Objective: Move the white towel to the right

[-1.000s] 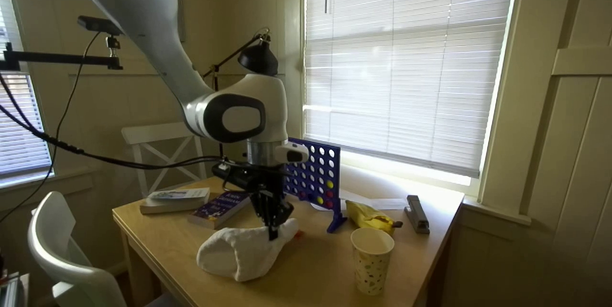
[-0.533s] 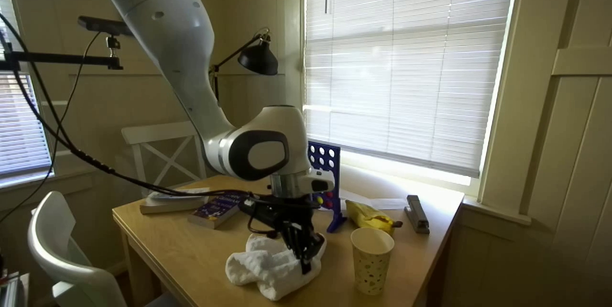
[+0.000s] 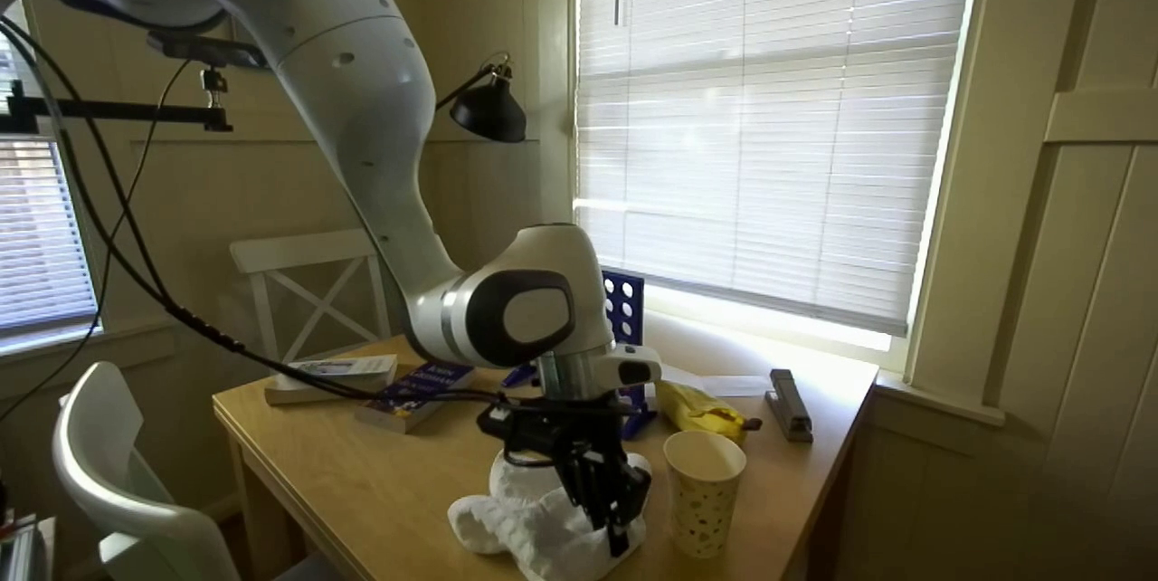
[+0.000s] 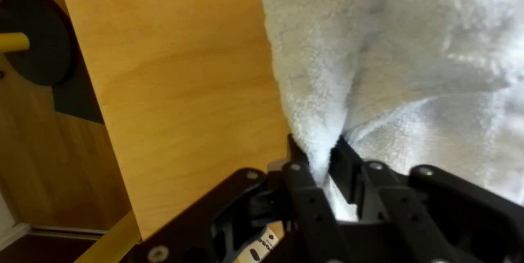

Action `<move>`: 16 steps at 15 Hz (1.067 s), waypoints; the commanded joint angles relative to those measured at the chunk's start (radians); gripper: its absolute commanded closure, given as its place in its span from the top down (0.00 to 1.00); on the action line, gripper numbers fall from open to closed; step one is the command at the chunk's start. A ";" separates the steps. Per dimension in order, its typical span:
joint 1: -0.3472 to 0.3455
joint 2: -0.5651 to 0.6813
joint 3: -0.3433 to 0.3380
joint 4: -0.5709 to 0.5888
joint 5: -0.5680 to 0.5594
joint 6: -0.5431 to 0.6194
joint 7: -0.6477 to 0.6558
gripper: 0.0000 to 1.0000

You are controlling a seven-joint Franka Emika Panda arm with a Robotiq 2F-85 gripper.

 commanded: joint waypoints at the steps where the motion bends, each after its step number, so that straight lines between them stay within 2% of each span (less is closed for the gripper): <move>1: -0.045 -0.016 0.063 -0.015 0.016 0.036 -0.032 0.54; 3: -0.071 -0.072 0.115 -0.047 0.044 0.043 -0.061 0.68; 5: -0.044 -0.137 0.108 -0.098 0.028 0.109 -0.020 0.82; 7: 0.000 -0.212 0.072 -0.148 -0.004 0.172 0.014 0.97; 8: 0.015 -0.248 0.060 -0.171 -0.007 0.201 0.027 0.99; 11: -0.040 -0.377 0.171 -0.243 0.098 0.170 -0.019 1.00; 12: -0.049 -0.416 0.217 -0.250 0.162 0.084 -0.014 1.00; 13: -0.005 -0.438 0.181 -0.238 0.145 0.000 0.063 1.00; 16: 0.006 -0.509 0.217 -0.231 0.163 -0.150 0.166 1.00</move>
